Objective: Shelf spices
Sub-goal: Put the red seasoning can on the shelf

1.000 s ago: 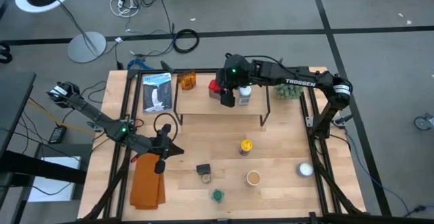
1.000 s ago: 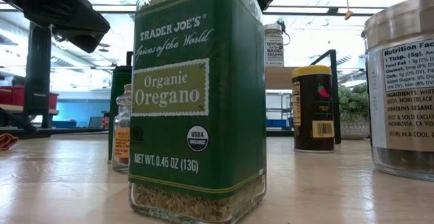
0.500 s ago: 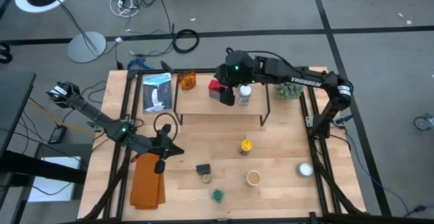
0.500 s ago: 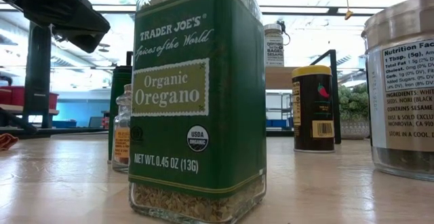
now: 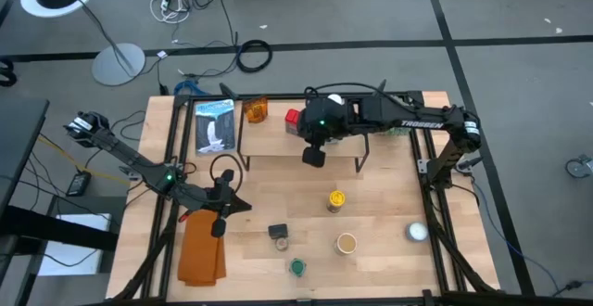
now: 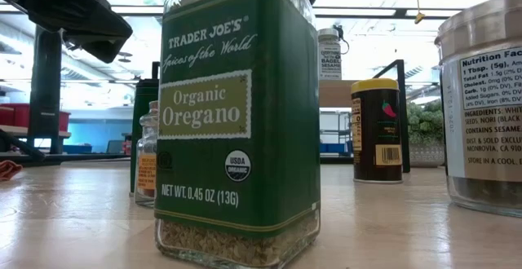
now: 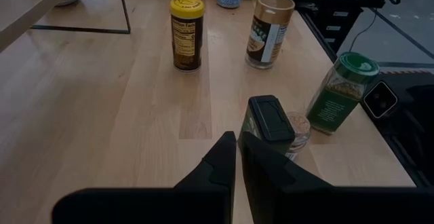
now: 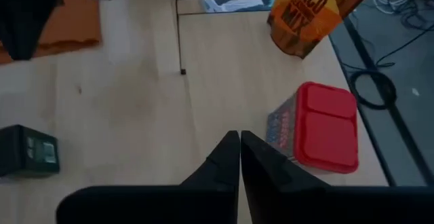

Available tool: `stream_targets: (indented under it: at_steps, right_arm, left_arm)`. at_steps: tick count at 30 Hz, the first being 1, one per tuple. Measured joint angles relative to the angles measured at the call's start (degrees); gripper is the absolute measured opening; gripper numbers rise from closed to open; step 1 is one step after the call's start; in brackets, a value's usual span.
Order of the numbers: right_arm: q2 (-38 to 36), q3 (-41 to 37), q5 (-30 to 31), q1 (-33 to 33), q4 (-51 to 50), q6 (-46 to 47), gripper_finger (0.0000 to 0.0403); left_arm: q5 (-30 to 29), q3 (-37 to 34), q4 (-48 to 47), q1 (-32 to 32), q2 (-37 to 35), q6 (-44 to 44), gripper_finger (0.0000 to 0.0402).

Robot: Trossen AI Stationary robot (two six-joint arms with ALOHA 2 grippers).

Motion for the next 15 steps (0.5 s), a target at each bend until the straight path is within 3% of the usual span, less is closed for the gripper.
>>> stream_targets:
  at_steps: [9, 15]
  right_arm:
    - [2.23, -0.12, -1.37, 1.18, -2.91, 4.04, 0.0002]
    - [2.30, -0.12, 0.51, 6.65, -7.36, 5.60, 0.0001]
  left_arm:
    - [-5.33, 0.00, 1.97, 0.04, 0.09, 0.02, 0.0030]
    - [2.78, -0.02, 4.29, -0.03, 0.35, 2.94, 0.0031]
